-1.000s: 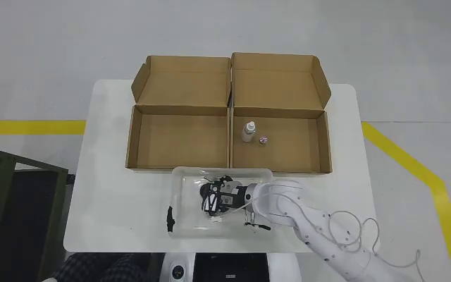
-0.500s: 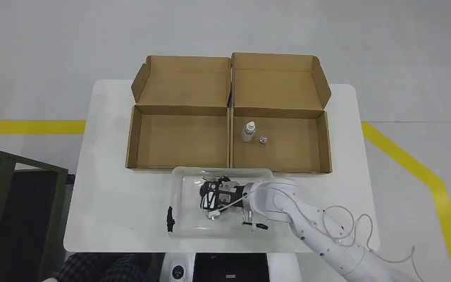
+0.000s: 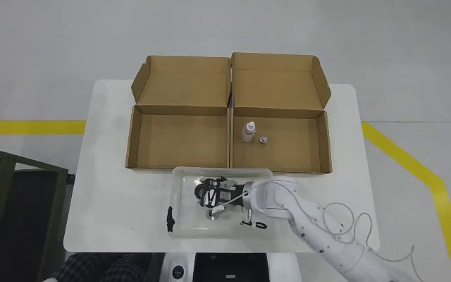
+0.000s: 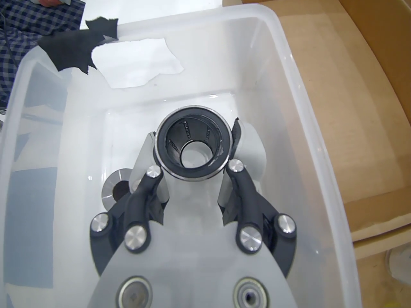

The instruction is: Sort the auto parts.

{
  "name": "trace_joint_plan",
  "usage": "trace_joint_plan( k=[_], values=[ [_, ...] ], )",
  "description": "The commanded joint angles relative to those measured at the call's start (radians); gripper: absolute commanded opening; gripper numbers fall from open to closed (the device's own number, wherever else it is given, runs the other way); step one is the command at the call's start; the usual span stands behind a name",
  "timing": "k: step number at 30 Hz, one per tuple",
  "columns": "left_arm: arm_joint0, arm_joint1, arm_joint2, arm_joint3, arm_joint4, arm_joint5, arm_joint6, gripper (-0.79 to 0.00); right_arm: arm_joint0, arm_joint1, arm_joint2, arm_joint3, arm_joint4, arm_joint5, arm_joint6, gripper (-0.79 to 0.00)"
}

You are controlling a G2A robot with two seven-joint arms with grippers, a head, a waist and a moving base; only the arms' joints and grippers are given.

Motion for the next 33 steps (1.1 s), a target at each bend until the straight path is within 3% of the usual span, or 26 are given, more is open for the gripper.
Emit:
trace_joint_plan(
  k=[1,33],
  values=[
    [0.000,0.000,0.000,0.000,0.000,0.000,0.000,0.000,-0.004,0.001,0.007,-0.007,0.015,-0.008,-0.012,-0.785],
    [0.000,0.000,0.000,0.000,0.000,0.000,0.000,0.000,-0.178,0.068,0.340,-0.329,0.206,-0.070,-0.121,-0.785]
  ],
)
